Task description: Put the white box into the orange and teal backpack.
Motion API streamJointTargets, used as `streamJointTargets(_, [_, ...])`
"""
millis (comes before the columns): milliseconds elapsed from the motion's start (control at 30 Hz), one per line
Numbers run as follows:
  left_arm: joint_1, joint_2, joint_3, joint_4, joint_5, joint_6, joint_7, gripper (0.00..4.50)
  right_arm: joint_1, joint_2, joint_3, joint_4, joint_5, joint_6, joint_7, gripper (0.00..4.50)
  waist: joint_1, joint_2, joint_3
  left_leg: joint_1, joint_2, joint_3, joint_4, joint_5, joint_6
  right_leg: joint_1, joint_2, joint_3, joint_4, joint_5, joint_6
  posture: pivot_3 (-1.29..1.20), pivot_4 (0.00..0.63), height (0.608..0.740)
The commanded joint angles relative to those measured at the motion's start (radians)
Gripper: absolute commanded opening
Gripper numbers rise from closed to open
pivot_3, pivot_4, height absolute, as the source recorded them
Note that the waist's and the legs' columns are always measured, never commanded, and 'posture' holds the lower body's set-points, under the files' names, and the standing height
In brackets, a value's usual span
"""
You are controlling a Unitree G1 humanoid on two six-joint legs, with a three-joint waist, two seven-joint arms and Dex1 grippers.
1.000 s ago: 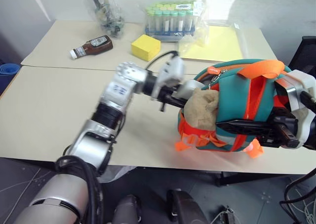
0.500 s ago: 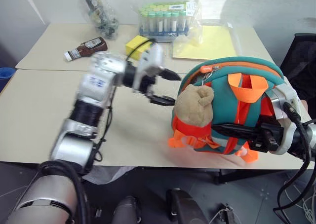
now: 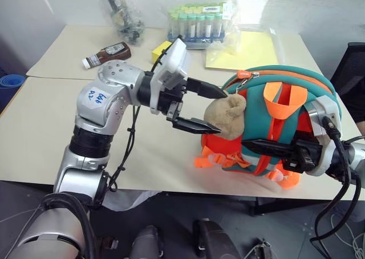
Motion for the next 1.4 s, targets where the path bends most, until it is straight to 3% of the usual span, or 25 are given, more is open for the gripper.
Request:
streamJointTargets(33, [-0.008, -0.028, -0.04, -0.004, 0.037, -0.043, 0.036, 4.12, -0.024, 0.011, 0.001, -0.021, 0.033, -0.019, -0.011, 0.0, 0.0, 0.0, 0.0, 0.0, 0.0, 0.0, 0.0, 0.0, 0.0, 0.0, 0.0, 0.0, 0.0, 0.0, 0.0, 0.0, 0.15, 0.74])
streamJointTargets(67, [-0.008, -0.036, -0.048, 0.002, 0.044, -0.051, 0.042, 4.12, -0.025, 0.014, 0.002, -0.025, 0.038, -0.019, -0.016, 0.0, 0.0, 0.0, 0.0, 0.0, 0.0, 0.0, 0.0, 0.0, 0.0, 0.0, 0.0, 0.0, 0.0, 0.0, 0.0, 0.0, 0.15, 0.74])
streamJointTargets(167, [-0.008, -0.042, -0.06, 0.021, 0.059, -0.061, 0.053, 3.5, -0.026, 0.023, 0.003, -0.035, 0.048, -0.024, -0.033, 0.0, 0.001, 0.0, 0.0, 0.0, 0.0, 0.0, -0.001, 0.0, 0.0, 0.0, 0.0, 0.0, 0.0, 0.0, 0.0, 0.0, 0.15, 0.74])
streamJointTargets(533, [-0.022, 0.009, -0.082, 0.105, 0.108, -0.138, -0.012, 0.22, 0.011, 0.022, -0.036, -0.038, 0.066, -0.036, -0.055, 0.0, 0.003, 0.0, 0.0, 0.0, 0.0, 0.0, 0.0, 0.0, 0.0, 0.0, 0.0, 0.0, -0.001, 0.0, 0.0, 0.0, 0.15, 0.74])
streamJointTargets(567, [-0.032, 0.013, -0.076, 0.117, 0.109, -0.143, -0.017, 0.05, 0.019, 0.022, -0.04, -0.036, 0.062, -0.038, -0.054, 0.0, 0.003, 0.0, 0.0, 0.0, 0.0, 0.0, 0.0, 0.0, 0.0, 0.0, 0.0, 0.0, -0.001, 0.0, 0.0, 0.0, 0.15, 0.74])
streamJointTargets(833, [-0.173, 0.12, 0.001, 0.281, 0.045, -0.12, -0.196, 0.05, 0.083, 0.01, -0.097, -0.015, 0.036, -0.053, -0.026, 0.0, 0.002, 0.0, 0.0, -0.001, -0.001, 0.001, -0.001, 0.0, 0.0, -0.001, 0.001, 0.0, -0.001, 0.0, 0.0, 0.0, 0.15, 0.74])
streamJointTargets(933, [-0.158, 0.13, -0.005, 0.26, 0.031, -0.094, -0.232, 0.56, 0.083, 0.017, -0.098, -0.019, 0.034, -0.056, -0.03, 0.0, 0.004, 0.0, 0.0, -0.001, -0.001, 0.001, -0.001, 0.0, 0.0, -0.001, 0.001, -0.001, -0.001, 0.0, 0.0, 0.0, 0.15, 0.74])
streamJointTargets(1167, [-0.07, 0.092, -0.03, 0.146, 0.049, -0.089, -0.174, 2.58, 0.067, 0.016, -0.073, -0.025, 0.035, -0.06, -0.036, 0.0, 0.006, 0.0, 0.0, -0.001, -0.001, 0.0, 0.0, 0.0, 0.001, -0.001, 0.0, 0.0, -0.001, 0.0, 0.0, 0.0, 0.15, 0.74])
streamJointTargets(1333, [-0.034, 0.01, -0.076, 0.131, 0.13, -0.174, -0.057, 4.11, 0.047, 0.02, -0.059, -0.019, 0.046, -0.058, -0.043, 0.0, 0.007, 0.0, 0.0, -0.001, -0.001, 0.0, 0.0, 0.0, 0.001, -0.001, 0.0, 0.0, 0.0, 0.0, 0.0, 0.0, 0.15, 0.74])
streamJointTargets(1400, [-0.021, -0.005, -0.096, 0.122, 0.144, -0.187, -0.05, 4.34, 0.041, 0.025, -0.05, -0.024, 0.051, -0.057, -0.05, 0.0, 0.006, 0.0, 0.0, -0.001, -0.001, 0.0, 0.0, 0.0, 0.001, -0.001, 0.0, 0.0, 0.0, 0.0, 0.0, 0.0, 0.15, 0.74])
